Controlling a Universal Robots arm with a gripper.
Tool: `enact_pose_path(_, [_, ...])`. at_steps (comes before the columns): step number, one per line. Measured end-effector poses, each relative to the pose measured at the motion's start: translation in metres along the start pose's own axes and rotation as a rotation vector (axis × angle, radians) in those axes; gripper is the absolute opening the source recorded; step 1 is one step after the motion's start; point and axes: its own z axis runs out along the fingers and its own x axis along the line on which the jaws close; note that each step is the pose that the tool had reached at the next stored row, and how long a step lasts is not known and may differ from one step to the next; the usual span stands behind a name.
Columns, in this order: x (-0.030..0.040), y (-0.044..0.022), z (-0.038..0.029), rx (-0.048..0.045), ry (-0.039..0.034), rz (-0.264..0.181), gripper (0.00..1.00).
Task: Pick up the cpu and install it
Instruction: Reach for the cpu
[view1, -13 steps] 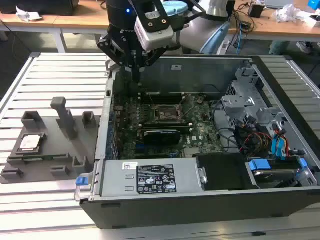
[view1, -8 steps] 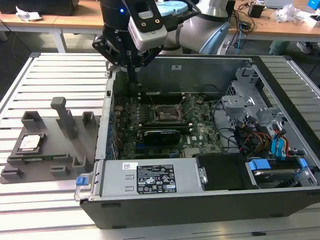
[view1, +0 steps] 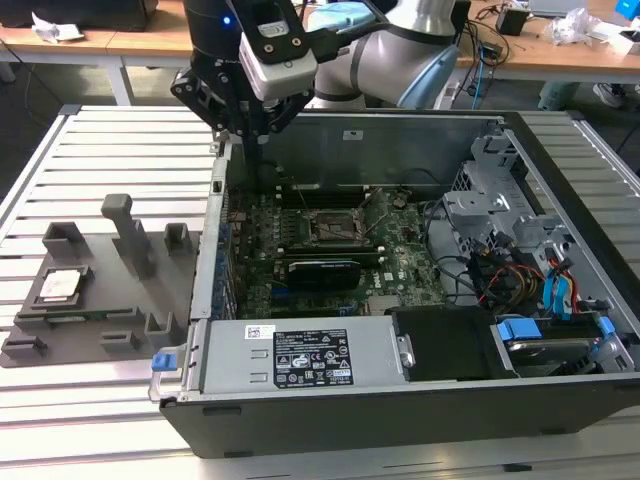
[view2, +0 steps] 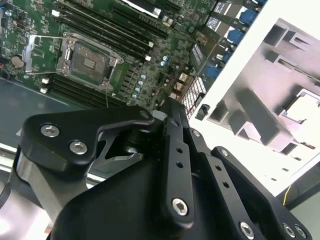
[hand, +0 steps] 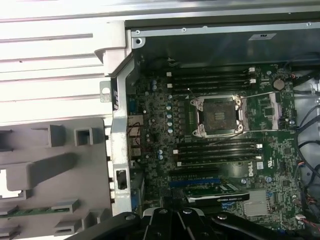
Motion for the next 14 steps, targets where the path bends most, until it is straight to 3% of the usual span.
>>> enact_pose_path(14, [0.0209,-0.0015,-0.0006,0.0041,-0.0002,0.000,0.11])
